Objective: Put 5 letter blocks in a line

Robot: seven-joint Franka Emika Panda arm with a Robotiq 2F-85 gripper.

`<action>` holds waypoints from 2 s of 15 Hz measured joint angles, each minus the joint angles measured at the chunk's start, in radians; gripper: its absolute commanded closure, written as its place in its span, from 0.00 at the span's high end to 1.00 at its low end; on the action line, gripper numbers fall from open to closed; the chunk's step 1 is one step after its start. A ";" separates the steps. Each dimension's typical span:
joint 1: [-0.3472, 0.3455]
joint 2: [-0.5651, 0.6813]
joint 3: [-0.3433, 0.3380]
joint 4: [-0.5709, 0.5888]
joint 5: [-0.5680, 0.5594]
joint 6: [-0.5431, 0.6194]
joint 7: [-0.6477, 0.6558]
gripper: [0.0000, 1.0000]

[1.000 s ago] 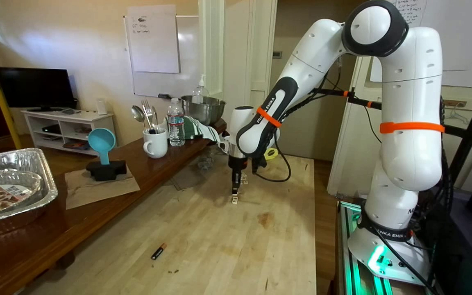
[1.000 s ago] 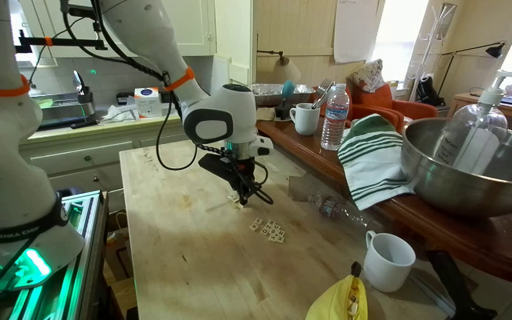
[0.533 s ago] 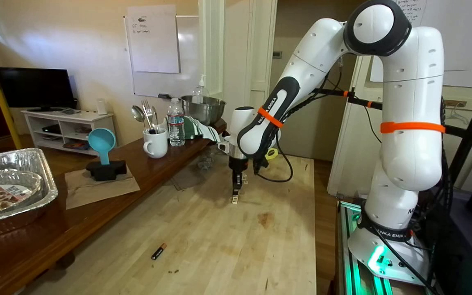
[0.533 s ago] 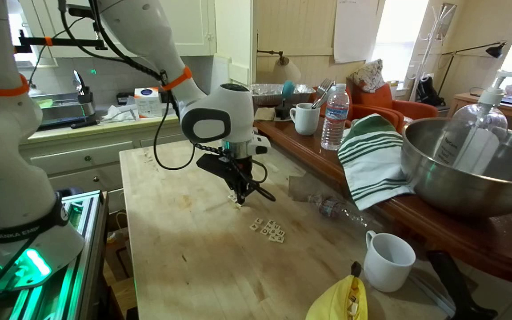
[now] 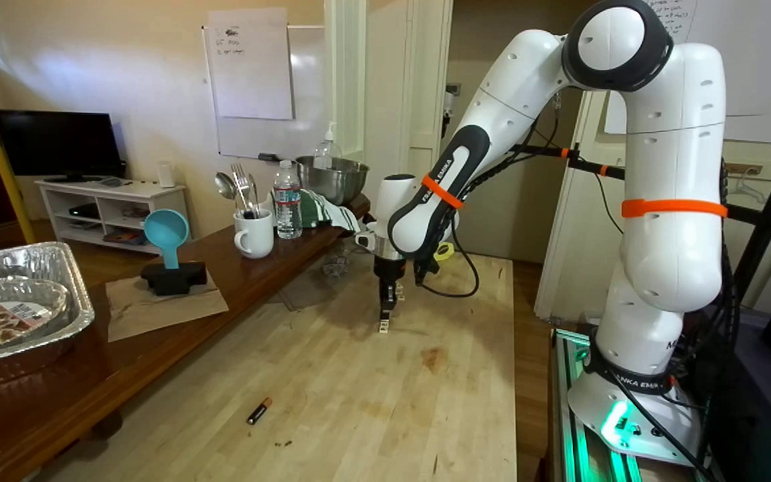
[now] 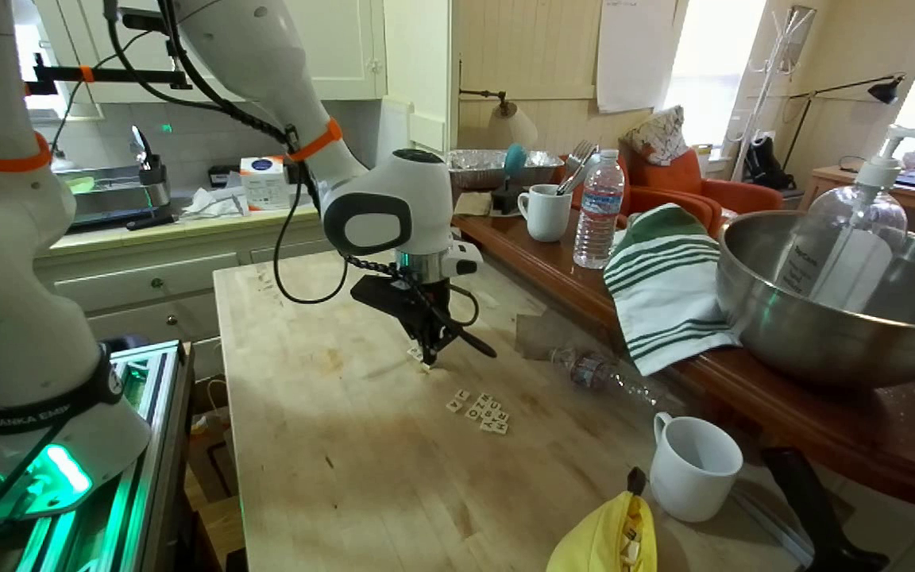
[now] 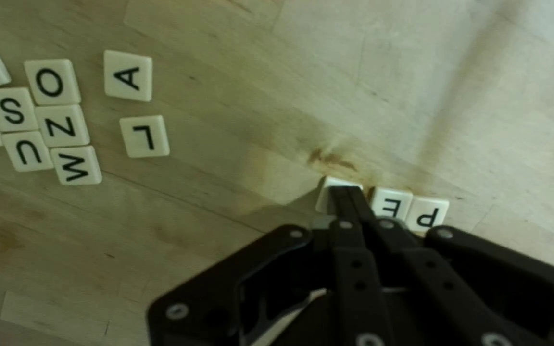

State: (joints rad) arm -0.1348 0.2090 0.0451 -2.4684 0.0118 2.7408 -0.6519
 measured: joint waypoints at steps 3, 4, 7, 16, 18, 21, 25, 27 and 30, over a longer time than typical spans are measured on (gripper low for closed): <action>0.000 -0.001 0.002 -0.001 0.000 0.000 -0.008 0.00; 0.000 -0.001 0.003 -0.002 0.000 0.000 -0.011 0.00; 0.001 -0.003 0.007 -0.005 0.000 0.000 -0.020 0.00; 0.001 -0.005 0.010 -0.008 0.000 0.000 -0.039 0.00; 0.001 -0.005 0.010 -0.008 0.000 0.000 -0.040 0.00; 0.003 -0.006 0.010 -0.009 0.000 -0.001 -0.040 0.00; 0.004 -0.007 0.010 -0.010 0.000 -0.003 -0.040 0.00; 0.005 -0.008 0.010 -0.011 0.000 -0.003 -0.040 0.00; 0.005 -0.010 0.010 -0.014 0.000 -0.003 -0.040 0.00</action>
State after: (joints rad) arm -0.1295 0.1989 0.0555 -2.4825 0.0118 2.7377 -0.6919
